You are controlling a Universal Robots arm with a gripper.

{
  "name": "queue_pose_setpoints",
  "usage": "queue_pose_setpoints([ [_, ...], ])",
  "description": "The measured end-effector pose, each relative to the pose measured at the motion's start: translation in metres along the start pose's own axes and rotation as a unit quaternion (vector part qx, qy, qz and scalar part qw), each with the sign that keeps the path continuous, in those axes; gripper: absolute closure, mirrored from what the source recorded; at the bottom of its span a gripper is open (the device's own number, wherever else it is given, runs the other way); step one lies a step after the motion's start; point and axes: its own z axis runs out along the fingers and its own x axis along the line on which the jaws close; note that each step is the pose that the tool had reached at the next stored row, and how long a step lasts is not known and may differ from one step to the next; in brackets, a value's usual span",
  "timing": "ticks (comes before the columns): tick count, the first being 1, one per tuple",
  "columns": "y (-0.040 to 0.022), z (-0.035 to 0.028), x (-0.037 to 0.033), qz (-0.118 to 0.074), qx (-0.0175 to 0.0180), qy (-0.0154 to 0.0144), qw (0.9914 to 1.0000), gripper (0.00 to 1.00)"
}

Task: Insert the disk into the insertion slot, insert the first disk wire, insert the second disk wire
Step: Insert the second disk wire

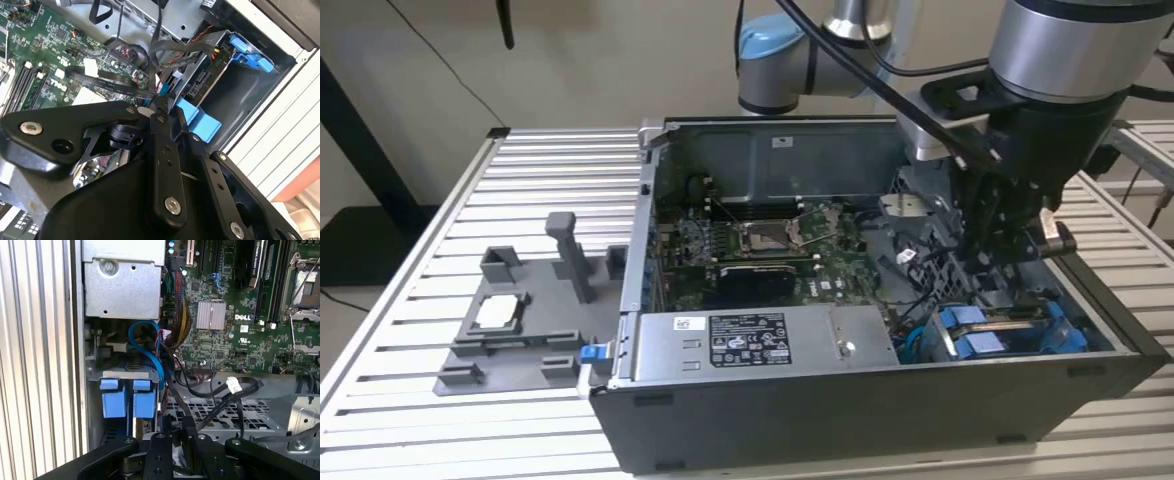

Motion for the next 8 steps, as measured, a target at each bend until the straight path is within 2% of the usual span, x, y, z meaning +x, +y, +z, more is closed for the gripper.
queue_pose_setpoints([
  [6,0.0003,0.0013,0.0003,-0.006,0.0001,-0.0012,0.99998,0.77],
  [8,0.0000,0.0015,0.0024,-0.006,-0.0001,-0.0017,0.99998,0.84],
])
